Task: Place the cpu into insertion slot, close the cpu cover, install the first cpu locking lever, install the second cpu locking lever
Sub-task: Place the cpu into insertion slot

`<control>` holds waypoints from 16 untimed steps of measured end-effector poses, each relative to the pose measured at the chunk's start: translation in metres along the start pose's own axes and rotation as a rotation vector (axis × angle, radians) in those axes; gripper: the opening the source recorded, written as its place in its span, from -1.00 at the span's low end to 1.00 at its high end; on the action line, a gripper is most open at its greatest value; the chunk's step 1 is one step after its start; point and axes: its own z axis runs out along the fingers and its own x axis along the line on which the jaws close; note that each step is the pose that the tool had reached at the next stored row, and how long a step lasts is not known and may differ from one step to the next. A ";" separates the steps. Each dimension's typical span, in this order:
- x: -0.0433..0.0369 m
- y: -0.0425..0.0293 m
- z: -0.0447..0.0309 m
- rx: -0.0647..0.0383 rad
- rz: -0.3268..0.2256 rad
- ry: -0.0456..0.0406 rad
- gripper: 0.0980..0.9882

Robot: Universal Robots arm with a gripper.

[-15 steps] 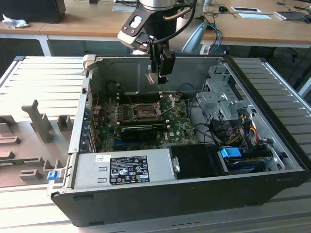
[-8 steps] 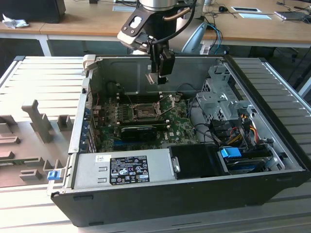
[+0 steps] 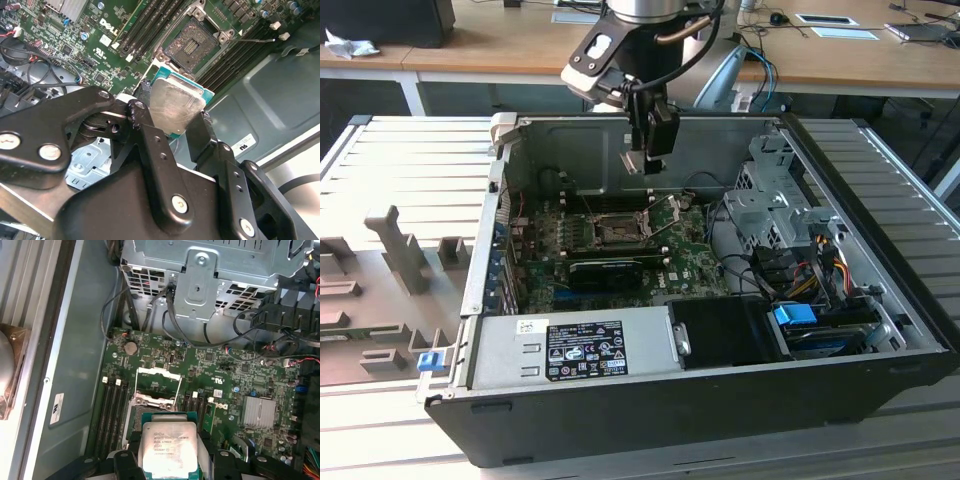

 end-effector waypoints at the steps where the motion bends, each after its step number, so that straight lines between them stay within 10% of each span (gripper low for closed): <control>1: 0.0000 0.0000 0.0002 0.000 0.002 -0.0002 -0.04; 16: 0.0000 -0.0001 0.0015 0.000 0.020 -0.0019 -0.04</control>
